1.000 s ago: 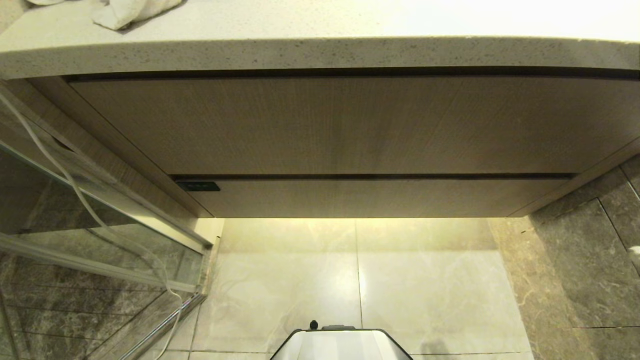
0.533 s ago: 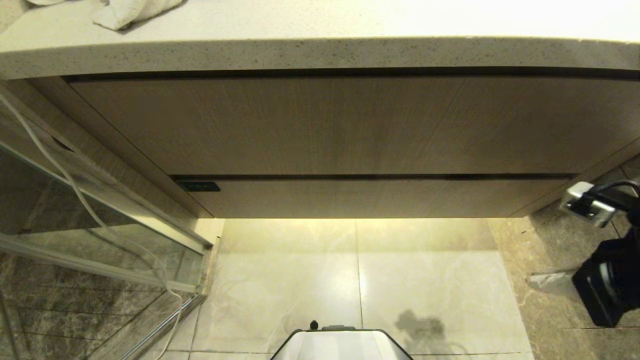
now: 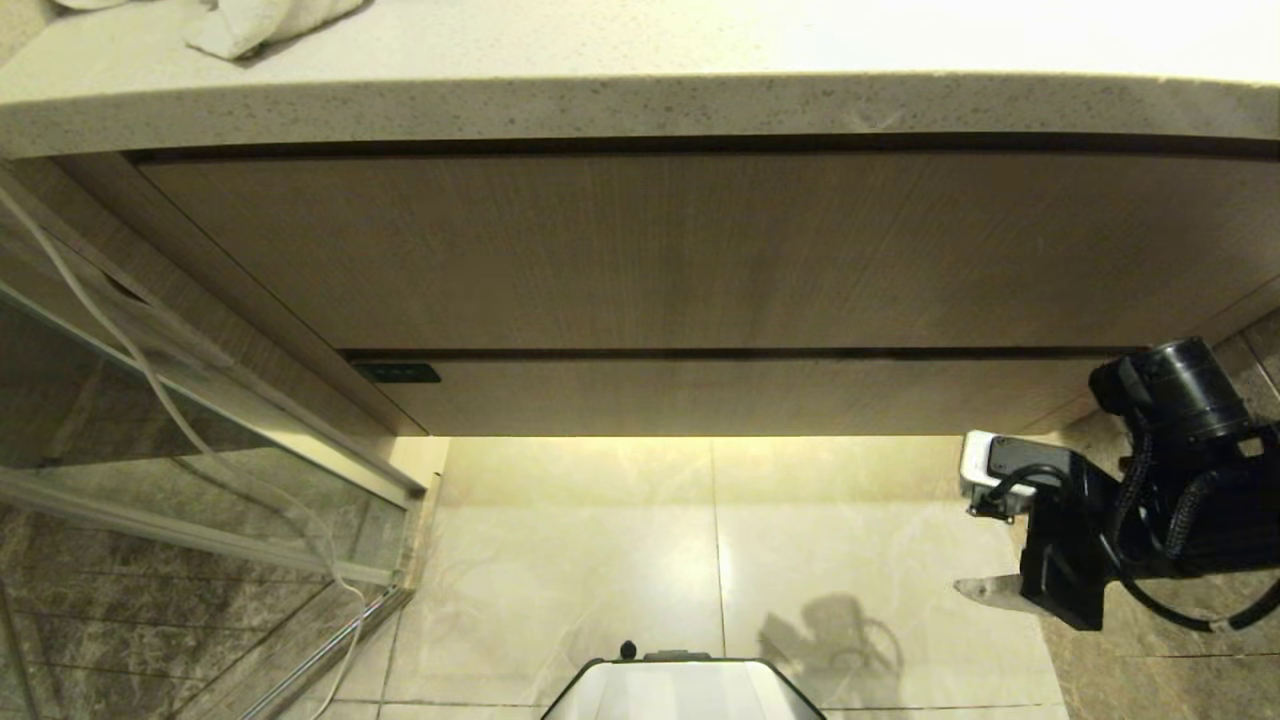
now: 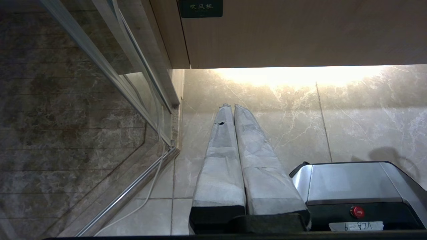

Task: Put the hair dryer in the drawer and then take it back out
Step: Pull open the drawer

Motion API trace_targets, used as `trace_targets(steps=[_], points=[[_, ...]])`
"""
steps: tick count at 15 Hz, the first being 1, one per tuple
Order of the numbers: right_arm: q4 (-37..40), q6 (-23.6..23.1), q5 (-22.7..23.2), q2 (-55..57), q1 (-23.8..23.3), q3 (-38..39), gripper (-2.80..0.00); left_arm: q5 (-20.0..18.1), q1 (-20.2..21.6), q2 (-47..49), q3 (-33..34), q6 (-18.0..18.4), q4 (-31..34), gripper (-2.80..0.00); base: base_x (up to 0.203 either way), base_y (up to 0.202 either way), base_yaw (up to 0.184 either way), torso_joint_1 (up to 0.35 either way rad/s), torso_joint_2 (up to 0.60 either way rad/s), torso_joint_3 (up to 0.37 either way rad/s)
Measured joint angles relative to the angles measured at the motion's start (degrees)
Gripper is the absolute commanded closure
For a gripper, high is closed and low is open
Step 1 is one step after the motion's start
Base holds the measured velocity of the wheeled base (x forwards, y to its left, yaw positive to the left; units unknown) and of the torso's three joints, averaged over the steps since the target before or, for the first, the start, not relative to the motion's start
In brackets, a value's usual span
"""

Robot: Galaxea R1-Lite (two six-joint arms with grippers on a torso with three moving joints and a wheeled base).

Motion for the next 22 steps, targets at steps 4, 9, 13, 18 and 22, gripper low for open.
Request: trace_targets(steps=[4, 9, 13, 18, 22], points=[[-22.11, -18.13, -0.02, 5.57, -2.08, 7.37, -2.80, 0.00, 0.00, 0.00, 0.00, 0.02, 0.01, 0.00, 0.000, 0.000, 0.000, 0.000, 0.00, 0.000], [-41.77, -26.19, -0.18, 12.86, -3.74, 8.76, -2.80, 0.00, 0.00, 0.00, 0.00, 0.02, -0.01, 0.00, 0.000, 0.000, 0.000, 0.000, 0.00, 0.000], [-51.56, -27.09, -0.32, 18.41, -4.46, 7.61, -2.80, 0.00, 0.00, 0.00, 0.00, 0.02, -0.01, 0.00, 0.000, 0.000, 0.000, 0.000, 0.00, 0.000], [-56.71, -26.50, -0.38, 23.83, -5.35, 4.45, -2.80, -0.02, 0.00, 0.00, 0.00, 0.00, -0.01, 0.00, 0.000, 0.000, 0.000, 0.000, 0.00, 0.000], [-59.92, -26.36, -0.26, 27.14, -6.59, 2.18, -2.80, -0.01, 0.00, 0.00, 0.00, 0.00, -0.01, 0.00, 0.000, 0.000, 0.000, 0.000, 0.00, 0.000]])
